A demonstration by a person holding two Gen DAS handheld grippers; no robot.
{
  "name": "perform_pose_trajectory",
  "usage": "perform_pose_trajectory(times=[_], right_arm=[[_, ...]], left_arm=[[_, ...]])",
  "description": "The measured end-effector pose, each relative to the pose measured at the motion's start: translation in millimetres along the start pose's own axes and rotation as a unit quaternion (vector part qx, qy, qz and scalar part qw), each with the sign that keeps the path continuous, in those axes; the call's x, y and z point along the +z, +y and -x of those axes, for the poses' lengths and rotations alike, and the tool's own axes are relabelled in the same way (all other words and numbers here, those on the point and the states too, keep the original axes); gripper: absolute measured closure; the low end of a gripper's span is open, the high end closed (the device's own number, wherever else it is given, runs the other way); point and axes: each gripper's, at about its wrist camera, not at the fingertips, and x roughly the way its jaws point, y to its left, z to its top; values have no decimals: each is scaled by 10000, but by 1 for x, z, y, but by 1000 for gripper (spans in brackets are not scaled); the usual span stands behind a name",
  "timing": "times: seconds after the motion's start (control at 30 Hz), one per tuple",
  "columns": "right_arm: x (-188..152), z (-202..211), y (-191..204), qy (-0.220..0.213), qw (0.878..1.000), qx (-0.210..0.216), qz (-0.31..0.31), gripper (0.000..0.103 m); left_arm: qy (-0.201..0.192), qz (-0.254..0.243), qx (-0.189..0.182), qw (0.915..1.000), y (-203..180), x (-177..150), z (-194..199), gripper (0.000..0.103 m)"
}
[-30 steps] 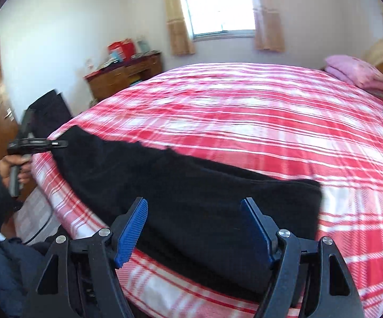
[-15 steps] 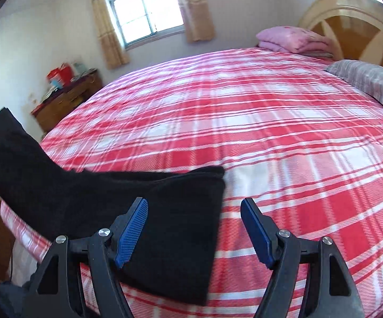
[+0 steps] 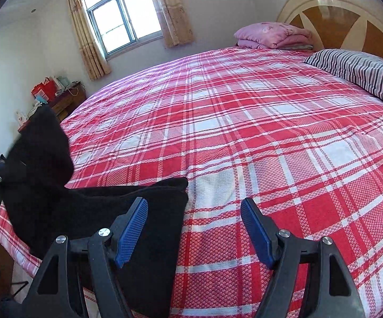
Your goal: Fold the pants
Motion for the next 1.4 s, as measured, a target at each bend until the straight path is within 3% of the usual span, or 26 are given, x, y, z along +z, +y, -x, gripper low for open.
perform_pose_trajectory(times=[0.23, 0.4, 0.57, 0.67, 0.77, 0.87, 0.93, 1.0, 1.2, 1.33, 1.4], right_arm=[[3, -3, -14, 31, 9995, 53, -305, 29], [7, 5, -16, 16, 9967, 542, -599, 29], [8, 11, 6, 166, 9922, 1129, -509, 29], [3, 7, 21, 362, 9906, 1248, -417, 29], [-1, -1, 30, 608, 9932, 930, -345, 29], [-7, -6, 33, 867, 9904, 1018, -346, 29], [-10, -7, 40, 935, 9907, 981, -139, 44], [-16, -12, 49, 1072, 9905, 856, 124, 84], [-12, 13, 48, 669, 9938, 863, 186, 89], [-11, 24, 35, 650, 9960, 615, 84, 89], [-17, 12, 23, 894, 9945, 536, -41, 89]], left_arm=[[440, -248, -141, 9986, -37, -19, -57, 81], [377, -521, -121, 9979, -54, -31, -53, 74], [-441, -711, 187, 9963, -52, -40, -1, 41], [-830, -711, 567, 9924, -43, -45, 20, 26], [-875, -593, 1084, 9885, -22, -50, 22, 26], [-716, -464, 1766, 9806, 4, -63, 13, 26], [-612, -221, 1904, 9795, 23, -71, 8, 26], [-506, 81, 1954, 9794, 41, -78, 3, 26], [-562, 601, 2052, 9753, 65, -81, 2, 26], [-669, 589, 2129, 9730, 64, -83, 2, 6], [-678, 503, 2213, 9715, 64, -84, -5, 6]])
